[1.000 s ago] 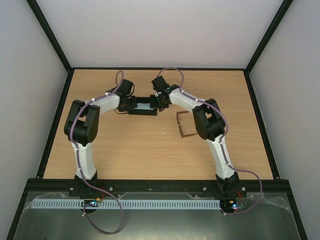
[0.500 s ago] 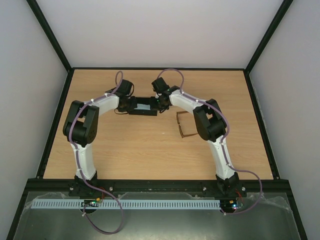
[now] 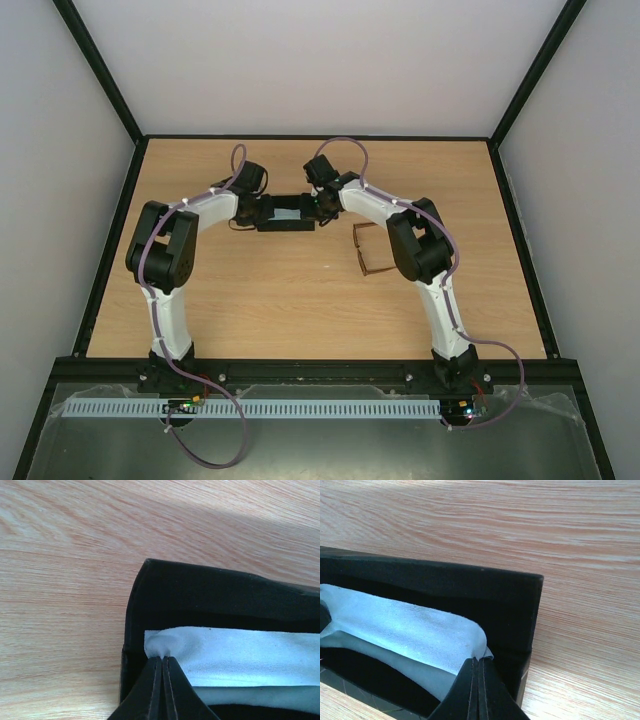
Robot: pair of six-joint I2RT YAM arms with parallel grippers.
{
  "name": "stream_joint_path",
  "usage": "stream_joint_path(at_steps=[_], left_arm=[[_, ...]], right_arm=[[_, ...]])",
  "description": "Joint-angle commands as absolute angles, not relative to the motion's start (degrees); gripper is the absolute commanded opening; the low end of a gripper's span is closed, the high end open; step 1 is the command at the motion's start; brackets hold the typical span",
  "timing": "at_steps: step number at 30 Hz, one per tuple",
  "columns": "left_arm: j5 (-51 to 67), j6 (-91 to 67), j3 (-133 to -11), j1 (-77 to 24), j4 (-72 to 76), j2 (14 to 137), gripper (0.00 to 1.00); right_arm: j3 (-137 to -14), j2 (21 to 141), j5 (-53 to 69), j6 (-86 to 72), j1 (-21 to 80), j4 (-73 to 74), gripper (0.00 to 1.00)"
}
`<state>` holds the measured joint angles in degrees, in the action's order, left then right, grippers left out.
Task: Organize the sunglasses
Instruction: Place the glasses cleaning cloth in the sunglasses case.
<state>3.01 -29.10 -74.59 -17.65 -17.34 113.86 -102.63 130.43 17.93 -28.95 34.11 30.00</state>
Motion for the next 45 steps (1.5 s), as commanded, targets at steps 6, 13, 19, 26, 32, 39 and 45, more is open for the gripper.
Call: stream_joint_path(at_steps=[6, 13, 19, 26, 32, 39, 45], left_arm=[[2.2, -28.99, -73.4, -16.59, -18.46, 112.43, 0.04], [2.27, -29.17, -73.13, -16.49, -18.53, 111.98, 0.1], [2.37, -29.35, -73.12, -16.38, -18.75, 111.47, 0.15], [2.44, -29.54, -73.09, -16.27, -19.09, 110.41, 0.19], [2.55, -29.93, -72.61, -16.15, -19.2, 109.7, 0.26], [3.14, -30.38, -72.29, -15.95, -19.01, 108.87, 0.49], [3.58, -30.53, -71.97, -15.21, -18.97, 106.7, 0.58]], right_arm=[[-102.12, 128.46, 16.06, -29.27, 33.95, 30.72, 0.02], [-102.92, 128.49, 15.85, -29.18, 33.93, 31.06, 0.08], [-103.98, 128.45, 15.65, -28.83, 33.94, 31.85, 0.12], [-104.56, 127.84, 15.36, -28.82, 33.9, 32.23, 0.17], [-104.99, 127.23, 15.13, -28.74, 33.93, 32.34, 0.2], [-106.19, 126.53, 15.04, -28.56, 33.93, 33.11, 0.21], [-106.04, 124.26, 14.69, -28.29, 33.56, 33.09, 0.26]])
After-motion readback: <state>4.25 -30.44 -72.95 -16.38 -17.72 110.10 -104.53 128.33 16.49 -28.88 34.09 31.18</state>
